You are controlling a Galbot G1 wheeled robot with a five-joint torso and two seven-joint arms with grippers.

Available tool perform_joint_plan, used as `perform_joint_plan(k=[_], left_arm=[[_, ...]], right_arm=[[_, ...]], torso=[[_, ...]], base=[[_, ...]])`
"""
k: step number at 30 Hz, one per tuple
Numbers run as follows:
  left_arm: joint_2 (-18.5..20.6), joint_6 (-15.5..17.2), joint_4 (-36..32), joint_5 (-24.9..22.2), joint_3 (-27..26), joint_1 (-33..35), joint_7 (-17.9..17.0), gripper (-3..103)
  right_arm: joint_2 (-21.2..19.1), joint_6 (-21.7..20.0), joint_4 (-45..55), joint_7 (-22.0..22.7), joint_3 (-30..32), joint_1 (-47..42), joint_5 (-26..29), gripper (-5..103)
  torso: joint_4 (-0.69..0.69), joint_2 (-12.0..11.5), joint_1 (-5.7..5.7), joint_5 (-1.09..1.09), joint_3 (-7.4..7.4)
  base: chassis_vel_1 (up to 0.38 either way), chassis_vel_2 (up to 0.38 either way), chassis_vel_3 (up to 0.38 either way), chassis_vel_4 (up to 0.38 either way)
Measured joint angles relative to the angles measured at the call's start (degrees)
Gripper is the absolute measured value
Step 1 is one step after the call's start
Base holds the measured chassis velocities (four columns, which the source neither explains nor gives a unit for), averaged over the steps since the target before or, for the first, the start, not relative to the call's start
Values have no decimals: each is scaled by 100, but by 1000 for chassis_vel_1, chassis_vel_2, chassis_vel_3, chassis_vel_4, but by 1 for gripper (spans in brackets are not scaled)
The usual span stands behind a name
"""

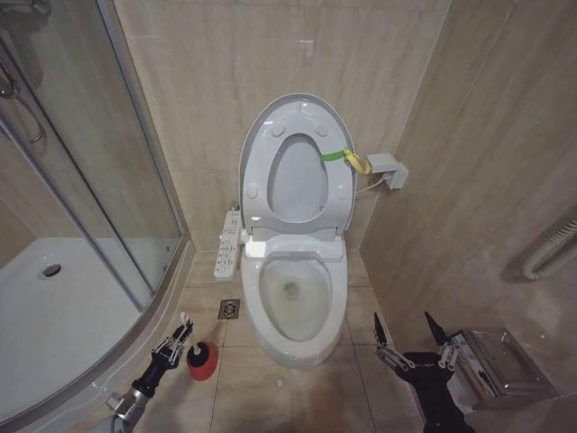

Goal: Open the toilet lid, clean the toilet bowl with a toilet brush, close the toilet lid, and flush.

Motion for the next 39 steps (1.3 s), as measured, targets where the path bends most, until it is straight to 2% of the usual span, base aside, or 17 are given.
perform_joint_plan(k=[17, 27, 32, 39], left_arm=[[-81, -5, 447, -88, -148, 156, 17, 16], [-83, -20, 825, -102, -137, 154, -149, 16], [-110, -9, 716, -112, -86, 222, -272, 16], [-101, 18, 451, -176, -21, 303, -383, 16]], right_arm=[[0, 0, 0, 0, 0, 0, 0, 100], [0, 0, 0, 0, 0, 0, 0, 100], [0, 0, 0, 0, 0, 0, 0, 100], [0, 0, 0, 0, 0, 0, 0, 100]], torso=[[0, 25, 9, 3, 12], [1, 38, 14, 5, 19], [2, 39, 18, -5, 24], [0, 43, 19, -3, 26]], base=[[0, 0, 0, 0], [0, 0, 0, 0], [0, 0, 0, 0], [0, 0, 0, 0]])
